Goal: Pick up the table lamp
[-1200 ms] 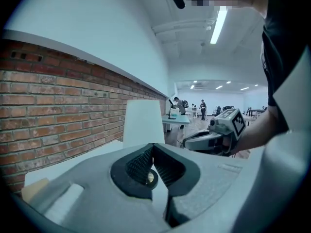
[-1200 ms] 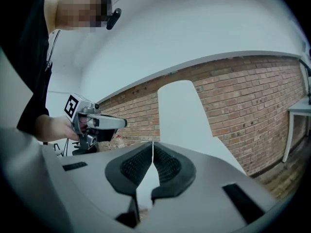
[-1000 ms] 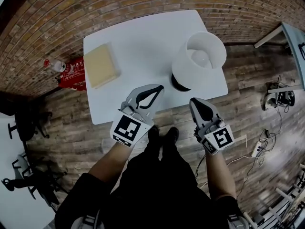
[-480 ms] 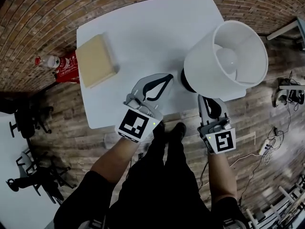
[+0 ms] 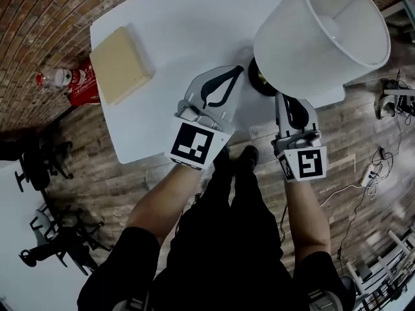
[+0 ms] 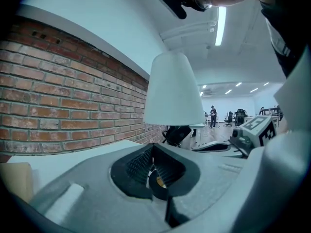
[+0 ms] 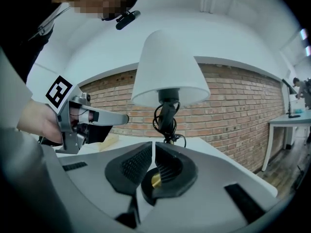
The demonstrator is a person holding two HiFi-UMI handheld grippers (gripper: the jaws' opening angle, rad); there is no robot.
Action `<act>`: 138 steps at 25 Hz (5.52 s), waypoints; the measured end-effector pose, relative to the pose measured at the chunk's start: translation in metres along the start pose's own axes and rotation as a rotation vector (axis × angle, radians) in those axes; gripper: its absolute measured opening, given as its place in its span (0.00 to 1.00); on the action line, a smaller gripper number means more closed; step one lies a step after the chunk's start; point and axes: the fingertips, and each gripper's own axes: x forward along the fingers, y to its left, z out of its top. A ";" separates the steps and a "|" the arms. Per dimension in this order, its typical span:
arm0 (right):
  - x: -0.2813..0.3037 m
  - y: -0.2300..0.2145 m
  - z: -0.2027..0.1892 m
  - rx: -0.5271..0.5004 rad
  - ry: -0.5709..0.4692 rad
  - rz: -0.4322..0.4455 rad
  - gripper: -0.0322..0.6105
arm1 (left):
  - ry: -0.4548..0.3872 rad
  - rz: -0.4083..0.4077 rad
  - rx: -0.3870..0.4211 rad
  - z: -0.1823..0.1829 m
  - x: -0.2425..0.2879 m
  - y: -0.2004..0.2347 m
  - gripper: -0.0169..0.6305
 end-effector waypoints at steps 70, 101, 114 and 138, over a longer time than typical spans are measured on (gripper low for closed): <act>0.095 -0.044 0.041 -0.093 -0.321 -0.256 0.13 | -0.156 0.093 0.180 -0.020 0.072 0.035 0.04; 0.001 -0.016 0.282 -0.084 -0.236 -0.153 0.12 | -0.120 0.035 0.176 0.210 -0.055 0.014 0.04; -0.069 -0.025 0.325 -0.100 -0.221 -0.081 0.12 | -0.128 -0.002 0.148 0.249 -0.082 -0.068 0.04; -0.143 -0.037 0.322 -0.027 -0.229 -0.087 0.12 | -0.144 0.119 0.183 0.265 -0.139 -0.081 0.04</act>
